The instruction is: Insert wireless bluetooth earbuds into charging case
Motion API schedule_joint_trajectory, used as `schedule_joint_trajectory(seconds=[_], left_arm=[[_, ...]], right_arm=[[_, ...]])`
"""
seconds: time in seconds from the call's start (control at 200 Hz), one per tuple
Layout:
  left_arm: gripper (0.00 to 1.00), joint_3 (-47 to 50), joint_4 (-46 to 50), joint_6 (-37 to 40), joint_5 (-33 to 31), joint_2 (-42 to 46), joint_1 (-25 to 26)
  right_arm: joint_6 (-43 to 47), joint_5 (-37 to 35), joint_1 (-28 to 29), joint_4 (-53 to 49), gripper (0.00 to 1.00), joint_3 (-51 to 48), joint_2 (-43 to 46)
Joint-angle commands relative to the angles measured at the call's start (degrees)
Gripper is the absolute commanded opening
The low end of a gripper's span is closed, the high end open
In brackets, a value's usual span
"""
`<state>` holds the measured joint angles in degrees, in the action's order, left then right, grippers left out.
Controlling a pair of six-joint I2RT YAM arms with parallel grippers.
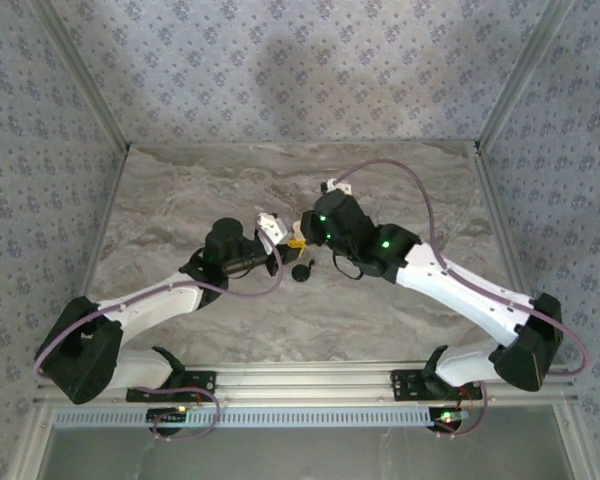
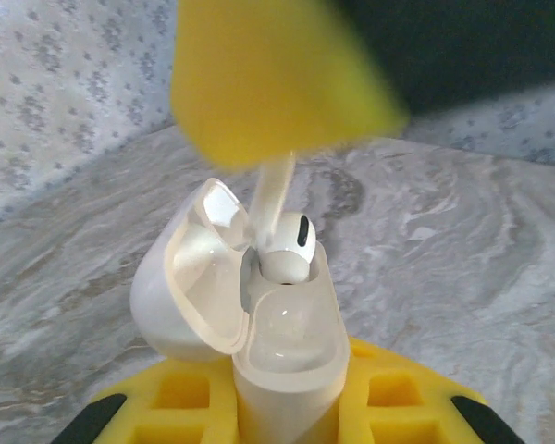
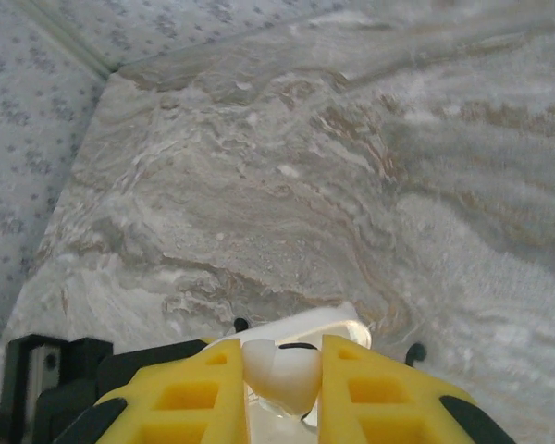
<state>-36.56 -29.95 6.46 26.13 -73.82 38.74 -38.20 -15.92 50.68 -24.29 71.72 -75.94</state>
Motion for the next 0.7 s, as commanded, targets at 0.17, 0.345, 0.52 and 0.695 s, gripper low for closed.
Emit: schedule_joint_trajectory(seconds=[0.17, 0.345, 0.52, 0.695], left_arm=[[0.11, -5.76, 5.95, -1.77, 17.99, 2.47, -1.57], [0.11, -7.99, 9.41, -1.71, 24.34, 2.54, -2.39], [0.11, -9.56, 12.55, -0.80, 28.20, 2.39, -2.67], [0.11, -10.33, 13.52, -0.75, 30.22, 1.95, -2.77]], right_arm=[[34.97, 24.02, -7.38, 4.32, 0.21, -0.78, 6.05], [47.75, 41.17, -12.92, 6.92, 0.21, -1.72, 7.10], [63.56, 55.11, -15.79, 5.15, 0.21, -1.51, 7.74], [77.72, 65.07, -17.60, 0.46, 0.21, -0.37, 6.93]])
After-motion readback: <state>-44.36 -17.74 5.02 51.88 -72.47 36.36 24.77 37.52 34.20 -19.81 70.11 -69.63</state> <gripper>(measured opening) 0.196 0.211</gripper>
